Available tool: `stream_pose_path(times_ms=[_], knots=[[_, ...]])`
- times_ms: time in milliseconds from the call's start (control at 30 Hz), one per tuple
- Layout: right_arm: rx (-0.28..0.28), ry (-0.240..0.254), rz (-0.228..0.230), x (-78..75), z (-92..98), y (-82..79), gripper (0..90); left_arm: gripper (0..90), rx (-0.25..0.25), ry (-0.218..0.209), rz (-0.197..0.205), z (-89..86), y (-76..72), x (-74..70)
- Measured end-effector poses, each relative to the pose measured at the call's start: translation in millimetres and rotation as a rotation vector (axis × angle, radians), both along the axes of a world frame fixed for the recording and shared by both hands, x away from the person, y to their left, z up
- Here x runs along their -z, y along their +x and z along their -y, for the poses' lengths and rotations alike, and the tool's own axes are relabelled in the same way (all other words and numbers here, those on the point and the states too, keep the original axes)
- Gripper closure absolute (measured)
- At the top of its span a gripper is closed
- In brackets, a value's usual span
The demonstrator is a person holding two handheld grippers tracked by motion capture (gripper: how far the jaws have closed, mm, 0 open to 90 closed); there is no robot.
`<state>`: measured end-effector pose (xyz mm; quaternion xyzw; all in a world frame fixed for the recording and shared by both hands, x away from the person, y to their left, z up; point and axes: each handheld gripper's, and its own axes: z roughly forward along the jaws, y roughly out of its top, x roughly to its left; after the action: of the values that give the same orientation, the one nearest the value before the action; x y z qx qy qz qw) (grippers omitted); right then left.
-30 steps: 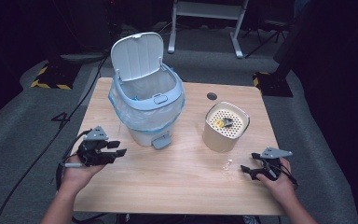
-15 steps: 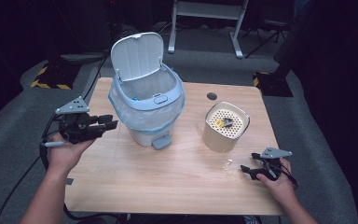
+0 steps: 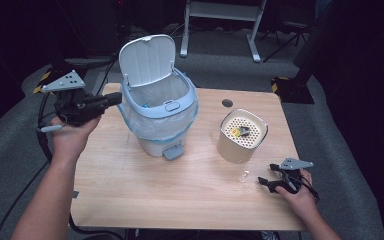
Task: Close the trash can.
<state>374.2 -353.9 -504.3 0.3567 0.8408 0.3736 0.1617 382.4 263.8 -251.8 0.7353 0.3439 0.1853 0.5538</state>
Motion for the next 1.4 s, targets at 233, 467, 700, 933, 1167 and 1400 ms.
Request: stream_pose_path(times_ms=[233,467,700,933,1167,1400], knots=[[0.001,0.002,-0.001,-0.1,0.3,0.1,21.3,90.0,-0.004,-0.062,0.032,-0.8,16.7,-14.5],[0.001,0.002,-0.001,-0.1,0.3,0.2,21.3,90.0,-0.075,-0.104,0.083,-5.3,35.6,-23.2],[0.001,0.002,-0.001,-0.1,0.3,0.2,21.3,90.0,-0.19,-0.127,0.066,-8.2,58.0,-33.5],[0.001,0.002,-0.001,-0.1,0.3,0.2,21.3,90.0,-0.257,-0.103,0.001,-9.9,83.7,-34.2],[0.001,0.002,-0.001,-0.1,0.3,0.2,21.3,90.0,-0.27,-0.084,-0.069,-9.6,104.5,-25.2],[0.001,0.002,-0.001,-0.1,0.3,0.2,21.3,89.9,-0.222,-0.09,-0.076,-6.2,112.2,-19.4]])
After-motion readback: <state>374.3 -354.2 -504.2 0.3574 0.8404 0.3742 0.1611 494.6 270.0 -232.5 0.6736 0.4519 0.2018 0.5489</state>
